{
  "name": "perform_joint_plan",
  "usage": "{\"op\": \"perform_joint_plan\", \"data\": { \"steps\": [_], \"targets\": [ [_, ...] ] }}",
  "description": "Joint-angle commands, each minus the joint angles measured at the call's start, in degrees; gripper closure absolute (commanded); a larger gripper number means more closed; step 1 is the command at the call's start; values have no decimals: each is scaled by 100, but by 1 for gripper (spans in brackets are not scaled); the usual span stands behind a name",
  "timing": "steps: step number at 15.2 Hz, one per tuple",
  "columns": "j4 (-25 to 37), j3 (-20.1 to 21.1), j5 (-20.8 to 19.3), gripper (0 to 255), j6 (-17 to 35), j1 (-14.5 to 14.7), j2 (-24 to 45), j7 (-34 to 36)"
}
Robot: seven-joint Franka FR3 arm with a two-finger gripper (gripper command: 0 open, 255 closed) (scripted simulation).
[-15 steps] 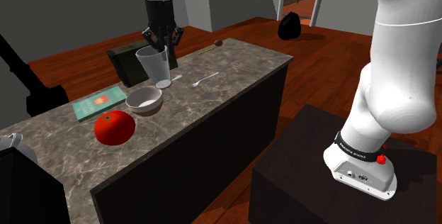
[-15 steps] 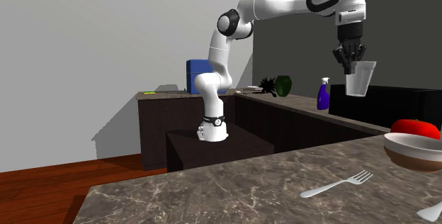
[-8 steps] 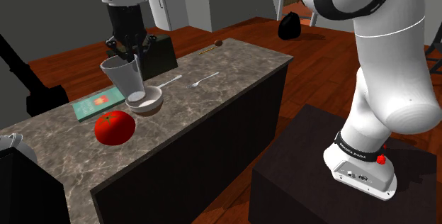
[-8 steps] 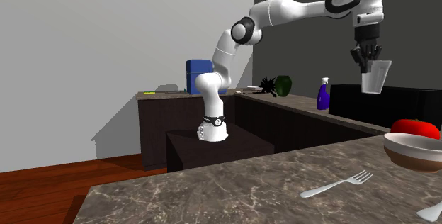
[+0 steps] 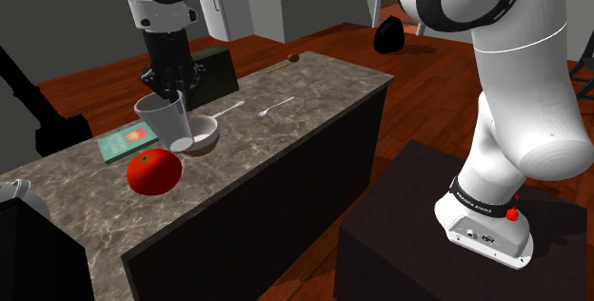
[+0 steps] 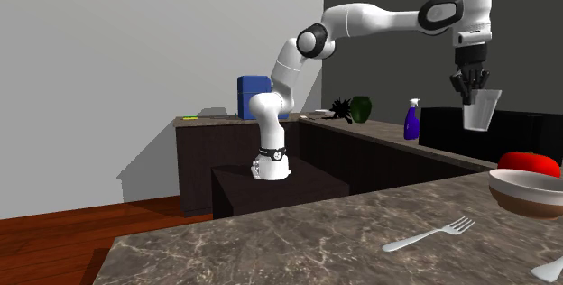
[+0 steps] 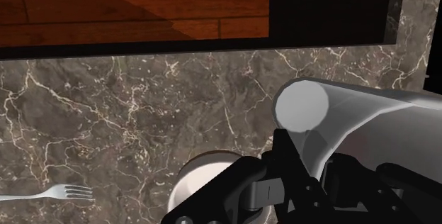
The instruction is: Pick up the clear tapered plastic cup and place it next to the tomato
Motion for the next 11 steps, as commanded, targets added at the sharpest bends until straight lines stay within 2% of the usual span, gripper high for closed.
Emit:
{"op": "perform_joint_plan", "data": {
  "steps": [1, 11],
  "targets": [
    [-251, 1, 8, 255, 197, -5, -61, -9],
    [-1075, -3, 26, 255, 983, -27, -95, -71]
  ]
}}
